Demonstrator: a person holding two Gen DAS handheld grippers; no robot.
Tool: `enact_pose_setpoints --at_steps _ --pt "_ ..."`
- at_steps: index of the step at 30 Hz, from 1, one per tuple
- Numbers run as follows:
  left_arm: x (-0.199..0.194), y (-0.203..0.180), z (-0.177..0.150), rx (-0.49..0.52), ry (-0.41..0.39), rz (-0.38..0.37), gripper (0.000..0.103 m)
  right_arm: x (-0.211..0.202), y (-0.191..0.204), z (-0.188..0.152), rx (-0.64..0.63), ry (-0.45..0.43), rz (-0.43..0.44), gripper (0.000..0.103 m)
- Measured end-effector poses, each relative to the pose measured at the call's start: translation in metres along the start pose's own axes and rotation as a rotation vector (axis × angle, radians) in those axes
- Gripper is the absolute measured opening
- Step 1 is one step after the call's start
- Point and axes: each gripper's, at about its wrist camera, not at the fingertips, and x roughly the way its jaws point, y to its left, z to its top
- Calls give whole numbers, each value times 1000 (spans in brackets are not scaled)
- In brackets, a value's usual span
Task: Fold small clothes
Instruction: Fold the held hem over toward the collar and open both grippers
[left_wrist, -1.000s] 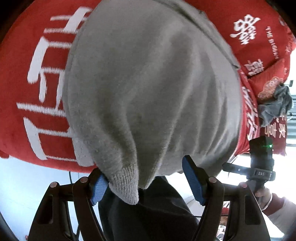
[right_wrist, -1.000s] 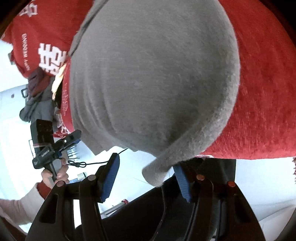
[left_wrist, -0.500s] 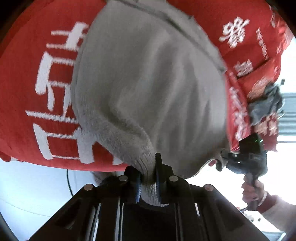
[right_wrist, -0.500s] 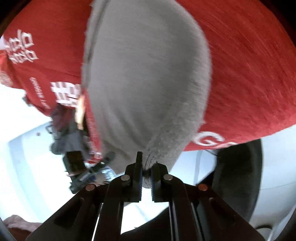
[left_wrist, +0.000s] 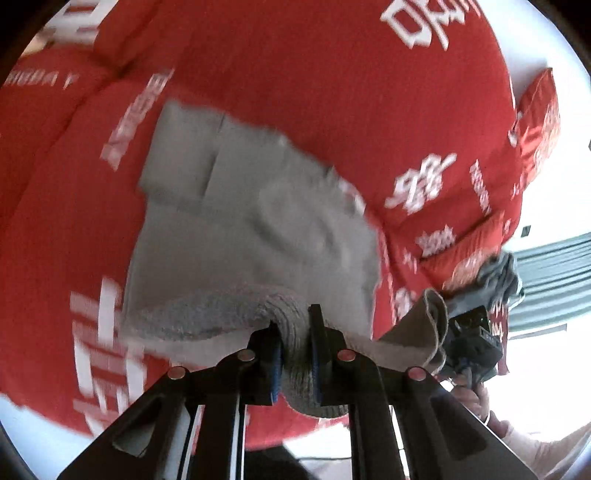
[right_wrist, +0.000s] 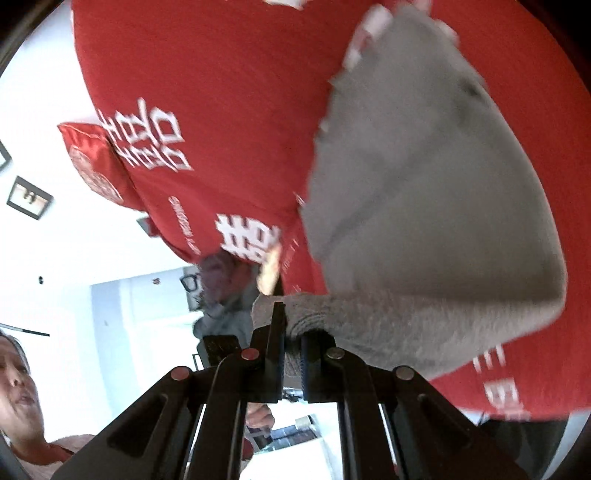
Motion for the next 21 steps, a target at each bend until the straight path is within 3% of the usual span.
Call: enact_pose_setpoints --at_steps 6,11,15,18,21 --pt "33 -9 89 10 -81 32 13 4 37 100 -38 -48 62 7" --pt "99 13 145 -23 -59 136 13 32 14 183 -8 -28 -24 7" --pt "149 41 168 -94 -17 216 13 58 -25 221 76 -31 -94 7" --pt "164 51 172 -110 7 262 13 71 -52 240 143 -37 -140 7" --pt "165 50 173 -123 25 298 24 75 -60 250 168 -38 -142 10"
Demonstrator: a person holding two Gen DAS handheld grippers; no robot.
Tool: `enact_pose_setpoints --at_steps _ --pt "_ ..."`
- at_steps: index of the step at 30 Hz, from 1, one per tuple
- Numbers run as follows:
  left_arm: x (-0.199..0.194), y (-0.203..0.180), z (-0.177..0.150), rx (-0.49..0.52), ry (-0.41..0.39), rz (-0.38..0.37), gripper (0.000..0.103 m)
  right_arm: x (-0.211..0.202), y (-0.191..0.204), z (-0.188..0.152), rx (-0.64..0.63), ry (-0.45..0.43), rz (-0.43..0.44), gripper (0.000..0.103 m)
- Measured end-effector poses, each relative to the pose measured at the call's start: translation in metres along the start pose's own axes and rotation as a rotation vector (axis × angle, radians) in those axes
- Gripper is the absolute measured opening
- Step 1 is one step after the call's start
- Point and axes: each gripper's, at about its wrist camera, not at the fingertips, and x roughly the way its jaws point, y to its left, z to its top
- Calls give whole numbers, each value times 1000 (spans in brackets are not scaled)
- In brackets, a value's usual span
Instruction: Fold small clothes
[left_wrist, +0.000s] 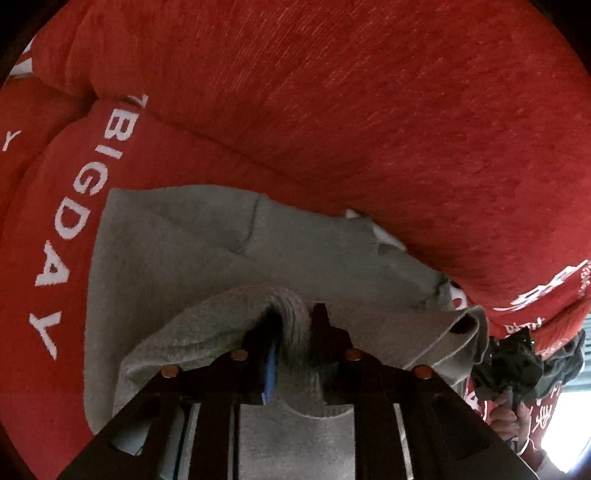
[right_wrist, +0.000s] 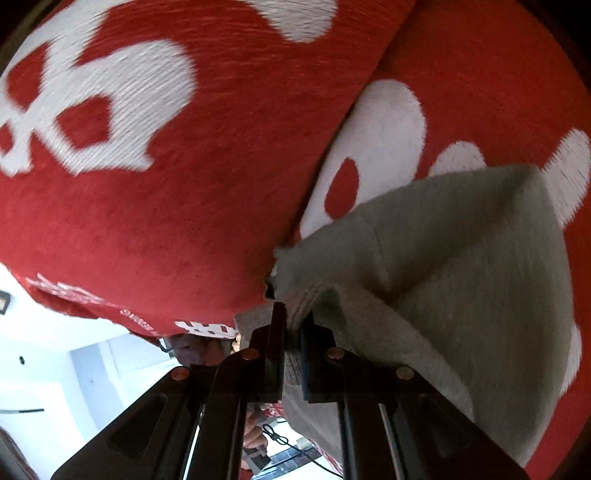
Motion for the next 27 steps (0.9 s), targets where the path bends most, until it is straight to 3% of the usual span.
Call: enact_pose_setpoints --at_steps 2,5,9,13,15,20,22,24,27 --pt "-6 -2 0 4 -10 29 46 -1 0 3 7 -2 16 11" --pt "-25 -9 0 41 -80 108 68 -2 6 4 5 -7 35 16" --pt "-46 -14 1 67 -119 152 68 -13 19 1 -16 -55 22 59" --pt "-51 -15 -3 71 -100 143 68 -20 36 -6 -77 -55 -4 58" --pt "-43 -17 -10 86 -70 140 68 -14 45 -13 -124 -12 -20 58" --pt "5 -21 -13 95 -14 237 68 17 45 -18 -192 68 -170 58" --pt "14 -16 -2 57 -36 273 68 21 36 -14 -159 48 -226 58" --pt "10 -13 15 41 -107 332 68 16 30 -14 -135 35 -217 58" --pt "-9 2 40 -27 -189 399 68 3 35 -20 -184 30 -261 58"
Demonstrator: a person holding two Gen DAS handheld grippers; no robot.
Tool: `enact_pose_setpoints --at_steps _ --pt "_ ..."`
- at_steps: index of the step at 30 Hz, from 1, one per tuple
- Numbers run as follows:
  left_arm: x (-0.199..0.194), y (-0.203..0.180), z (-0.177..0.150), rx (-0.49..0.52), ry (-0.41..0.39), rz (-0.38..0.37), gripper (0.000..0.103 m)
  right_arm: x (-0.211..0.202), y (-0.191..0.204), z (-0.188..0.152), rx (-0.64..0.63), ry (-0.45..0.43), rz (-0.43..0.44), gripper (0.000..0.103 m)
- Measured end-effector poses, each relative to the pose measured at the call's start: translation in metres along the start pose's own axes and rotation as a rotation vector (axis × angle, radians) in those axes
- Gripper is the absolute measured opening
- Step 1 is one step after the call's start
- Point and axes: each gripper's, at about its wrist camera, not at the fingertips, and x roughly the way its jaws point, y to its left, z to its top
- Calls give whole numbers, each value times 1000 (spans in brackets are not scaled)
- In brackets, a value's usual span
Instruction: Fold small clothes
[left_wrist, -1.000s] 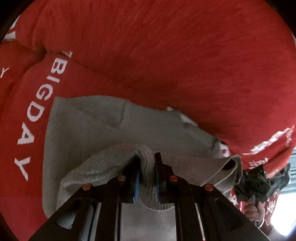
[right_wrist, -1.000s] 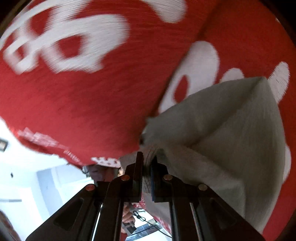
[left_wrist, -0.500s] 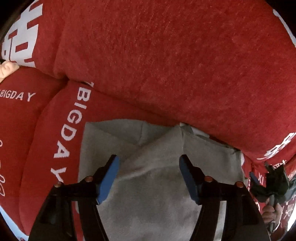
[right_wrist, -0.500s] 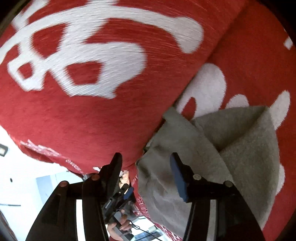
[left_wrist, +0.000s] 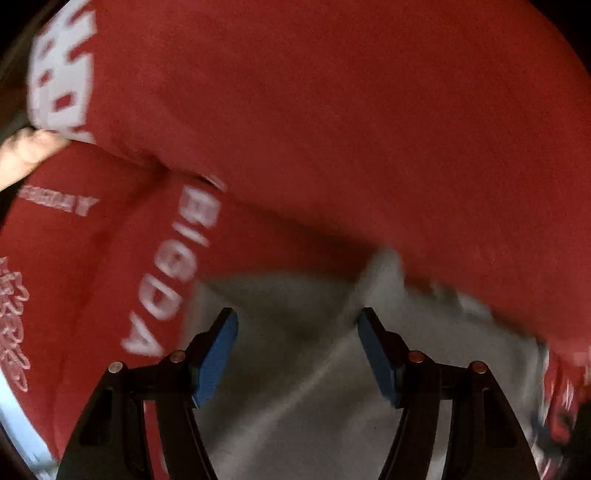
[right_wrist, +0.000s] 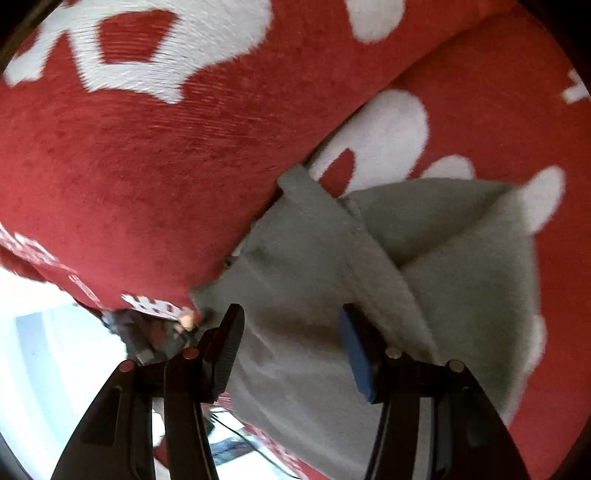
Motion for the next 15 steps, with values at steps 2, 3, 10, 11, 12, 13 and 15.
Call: enact_pose_setpoints --at_steps 2,3,10,11,12,13,15 --pt "-8 10 7 -18 5 -14 68 -15 -1 -2 -30 -7 -28 58" --pt "-14 12 6 0 8 -10 68 -26 0 -6 -51 -18 -50 58" --pt "-39 37 -67 151 176 -81 68 -72 -25 -42 -30 -37 -139 58" --pt "-40 39 -80 152 205 -104 68 -74 -29 -50 -18 -35 -148 58" --pt "-41 45 -94 153 230 -120 68 -78 -35 -59 2 -33 -153 58" --pt "-40 47 -106 158 249 -126 68 -81 -42 -70 28 -31 -156 58" --pt "-37 56 -122 166 272 -132 68 -82 -50 -93 77 -36 -153 58"
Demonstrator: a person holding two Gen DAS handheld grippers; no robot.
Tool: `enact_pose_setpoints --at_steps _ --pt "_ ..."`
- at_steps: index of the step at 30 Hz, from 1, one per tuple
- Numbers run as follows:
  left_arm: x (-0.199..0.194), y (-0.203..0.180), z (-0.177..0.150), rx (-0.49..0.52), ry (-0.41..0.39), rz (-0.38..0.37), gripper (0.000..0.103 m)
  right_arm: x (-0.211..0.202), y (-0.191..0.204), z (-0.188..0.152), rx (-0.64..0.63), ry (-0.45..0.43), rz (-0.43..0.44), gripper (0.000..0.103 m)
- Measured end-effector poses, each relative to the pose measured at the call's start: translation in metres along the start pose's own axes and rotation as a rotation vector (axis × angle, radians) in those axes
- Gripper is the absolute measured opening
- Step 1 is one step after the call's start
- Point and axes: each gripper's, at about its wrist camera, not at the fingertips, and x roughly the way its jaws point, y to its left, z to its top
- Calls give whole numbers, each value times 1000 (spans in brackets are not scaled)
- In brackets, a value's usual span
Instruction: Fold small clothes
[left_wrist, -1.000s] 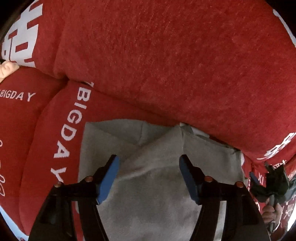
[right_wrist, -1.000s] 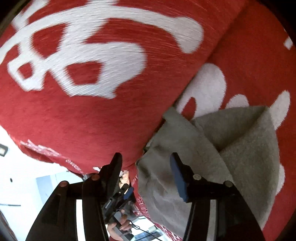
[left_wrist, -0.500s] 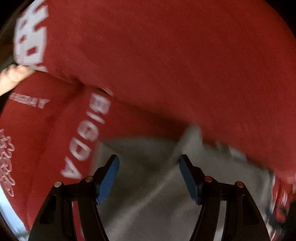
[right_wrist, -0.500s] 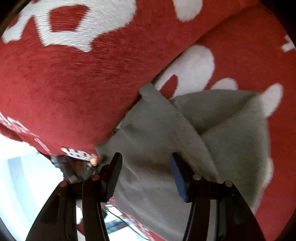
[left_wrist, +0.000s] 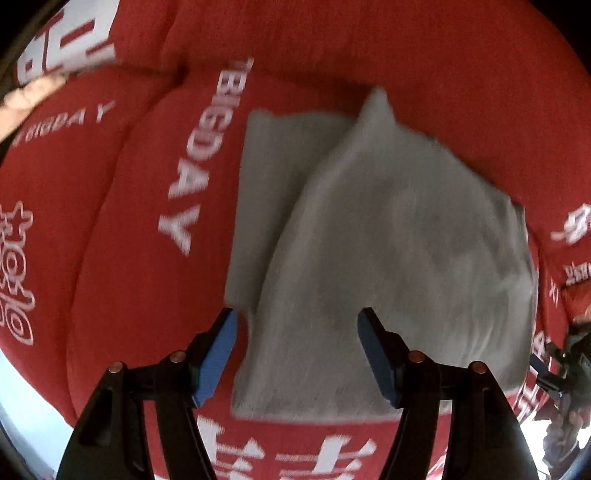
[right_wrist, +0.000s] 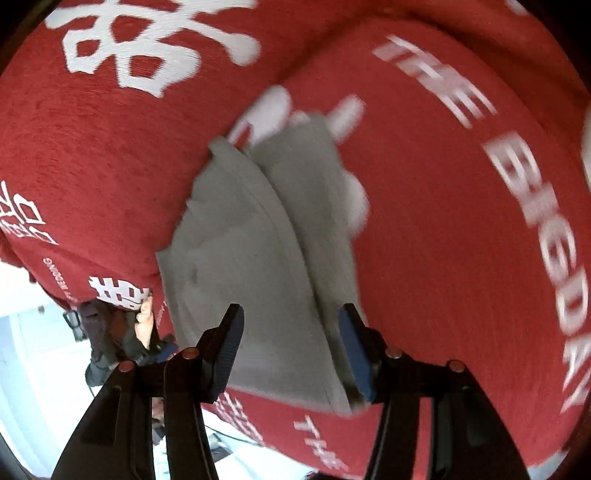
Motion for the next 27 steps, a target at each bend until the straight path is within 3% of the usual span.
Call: enact_pose_setpoints --at_steps 6,13,15,17,18,20,21,22,27 --pt "6 4 -26 51 30 -84 68 6 -24 -60 123 -49 56 58" --pt "5 -3 -28 120 35 -172 67 27 -16 -109 208 -101 133 59" --pt "6 -5 -27 150 47 -195 51 34 -14 -115 210 -116 119 59" --pt "15 -6 -20 166 88 -203 17 40 -14 -112 229 -149 135 59" --pt "20 -4 -19 164 107 -208 10 44 -15 -109 249 -175 150 59" --pt "22 3 -14 153 114 -223 10 50 -16 -101 294 -216 162 58" --pt "19 6 -14 146 112 -239 10 54 -19 -97 332 -228 177 40" --pt "14 10 -13 146 107 -250 10 54 -19 -95 354 -234 181 7" --pt "1 19 -27 201 92 -263 10 29 0 -91 221 -216 100 7"
